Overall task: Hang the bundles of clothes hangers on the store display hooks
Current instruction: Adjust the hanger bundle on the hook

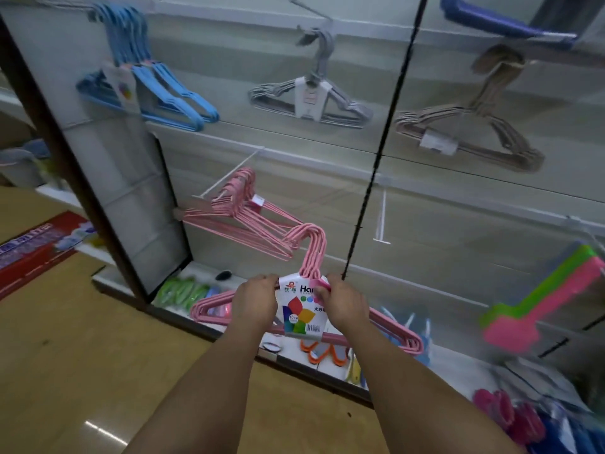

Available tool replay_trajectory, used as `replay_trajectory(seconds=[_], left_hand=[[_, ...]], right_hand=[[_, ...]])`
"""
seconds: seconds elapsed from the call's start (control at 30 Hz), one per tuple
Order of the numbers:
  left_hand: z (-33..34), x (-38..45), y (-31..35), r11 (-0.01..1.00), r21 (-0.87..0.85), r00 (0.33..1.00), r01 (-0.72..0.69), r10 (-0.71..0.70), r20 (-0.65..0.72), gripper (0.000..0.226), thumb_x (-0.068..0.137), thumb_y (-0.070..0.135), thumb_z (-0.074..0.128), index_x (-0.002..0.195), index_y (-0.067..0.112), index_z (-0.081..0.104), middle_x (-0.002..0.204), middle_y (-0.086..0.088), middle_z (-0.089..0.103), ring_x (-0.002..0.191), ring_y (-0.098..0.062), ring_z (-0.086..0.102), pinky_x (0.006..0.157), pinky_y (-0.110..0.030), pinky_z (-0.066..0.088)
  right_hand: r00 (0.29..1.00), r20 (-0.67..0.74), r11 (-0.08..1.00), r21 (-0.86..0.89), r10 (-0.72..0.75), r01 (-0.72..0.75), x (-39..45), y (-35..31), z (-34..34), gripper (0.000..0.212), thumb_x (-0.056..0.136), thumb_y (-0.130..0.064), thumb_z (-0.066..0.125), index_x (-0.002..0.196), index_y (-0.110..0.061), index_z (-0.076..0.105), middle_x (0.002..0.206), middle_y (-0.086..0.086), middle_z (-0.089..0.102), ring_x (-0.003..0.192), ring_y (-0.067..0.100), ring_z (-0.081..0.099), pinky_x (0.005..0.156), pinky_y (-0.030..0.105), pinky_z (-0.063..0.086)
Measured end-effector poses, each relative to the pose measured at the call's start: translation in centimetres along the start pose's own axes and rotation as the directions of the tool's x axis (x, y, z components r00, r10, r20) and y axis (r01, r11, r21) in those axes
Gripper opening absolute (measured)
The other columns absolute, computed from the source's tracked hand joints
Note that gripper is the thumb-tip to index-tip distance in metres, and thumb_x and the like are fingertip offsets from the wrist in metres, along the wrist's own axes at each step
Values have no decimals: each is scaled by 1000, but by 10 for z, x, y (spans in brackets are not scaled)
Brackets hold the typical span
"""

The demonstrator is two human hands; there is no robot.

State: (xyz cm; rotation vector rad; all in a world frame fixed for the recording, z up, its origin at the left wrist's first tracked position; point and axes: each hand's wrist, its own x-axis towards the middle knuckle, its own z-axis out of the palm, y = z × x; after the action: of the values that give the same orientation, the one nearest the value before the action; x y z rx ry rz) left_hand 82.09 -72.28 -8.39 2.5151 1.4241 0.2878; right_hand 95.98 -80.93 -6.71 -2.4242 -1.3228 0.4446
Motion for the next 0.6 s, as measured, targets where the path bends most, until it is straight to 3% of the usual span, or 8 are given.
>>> replay_trajectory(seconds=[0.27,0.4,0.6], left_hand=[[4,46,-69,997,-77,999,-30,28,-36,34,101,22,33,131,19,49,119,-7,60,102,-23,56,80,-33,45],[0,83,-98,997,-81,999,7,-10,-31,32,100,19,35,125,20,55,112,-8,62,98,-25,59,80,-35,50],[-1,147,-136,996,-83,999,21,-24,-39,33,99,19,35,122,22,59,106,-8,62,94,-24,57,75,-31,44]], right_hand=[[1000,7,1000,18,14,-14,57,-54,37,23,97,-41,45,108,-22,53,103,-1,67,97,22,61,90,38,45],[999,31,999,39,-19,17,99,-77,50,26,97,-41,46,113,-22,52,103,0,66,99,22,61,92,37,44],[998,62,997,81,-8,3,168,-107,69,28,96,-44,46,113,-22,50,108,0,66,102,22,60,94,41,45]])
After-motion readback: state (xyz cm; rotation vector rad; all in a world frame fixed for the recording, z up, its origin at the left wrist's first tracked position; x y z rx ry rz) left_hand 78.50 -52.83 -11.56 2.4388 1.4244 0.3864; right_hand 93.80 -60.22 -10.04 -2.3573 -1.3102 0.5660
